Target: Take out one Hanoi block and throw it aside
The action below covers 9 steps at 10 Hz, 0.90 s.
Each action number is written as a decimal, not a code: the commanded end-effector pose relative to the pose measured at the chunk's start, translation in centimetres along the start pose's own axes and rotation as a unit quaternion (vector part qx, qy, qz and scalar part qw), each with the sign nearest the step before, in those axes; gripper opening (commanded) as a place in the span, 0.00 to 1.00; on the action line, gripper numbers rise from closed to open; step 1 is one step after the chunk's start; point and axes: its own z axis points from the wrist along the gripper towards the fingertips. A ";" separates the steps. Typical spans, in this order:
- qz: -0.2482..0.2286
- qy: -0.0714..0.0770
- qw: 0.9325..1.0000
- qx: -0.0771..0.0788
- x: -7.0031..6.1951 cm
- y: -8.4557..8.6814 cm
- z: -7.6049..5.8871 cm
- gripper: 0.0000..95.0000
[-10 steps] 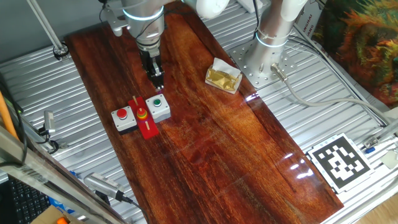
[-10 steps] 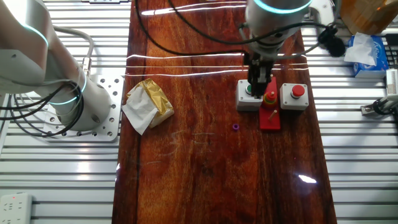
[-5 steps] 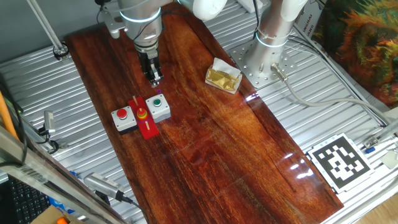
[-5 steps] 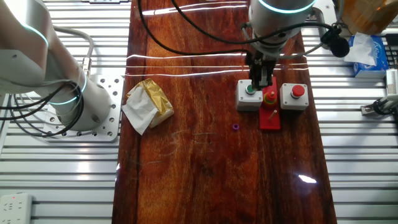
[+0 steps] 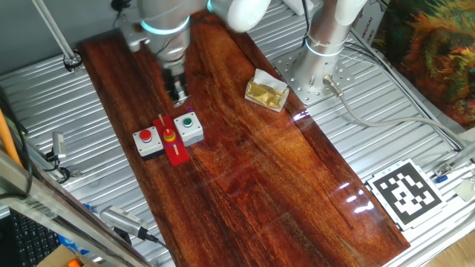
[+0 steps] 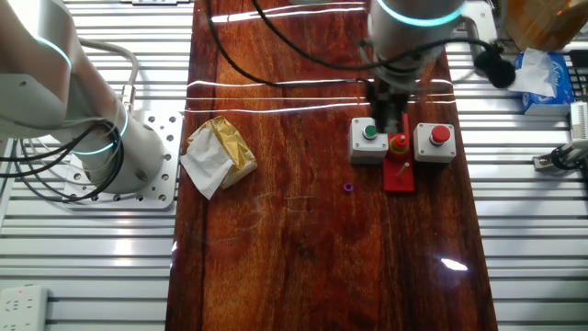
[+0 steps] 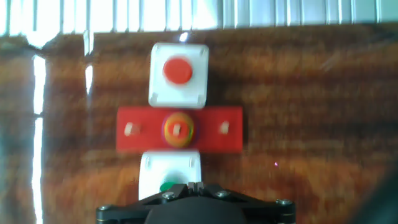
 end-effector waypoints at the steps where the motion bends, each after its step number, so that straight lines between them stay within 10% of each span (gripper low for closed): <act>1: -0.002 0.010 1.000 -0.003 -3.8 0.6 0.3 0.00; 9: 0.007 0.027 1.000 -0.012 -5.9 2.4 4.3 0.00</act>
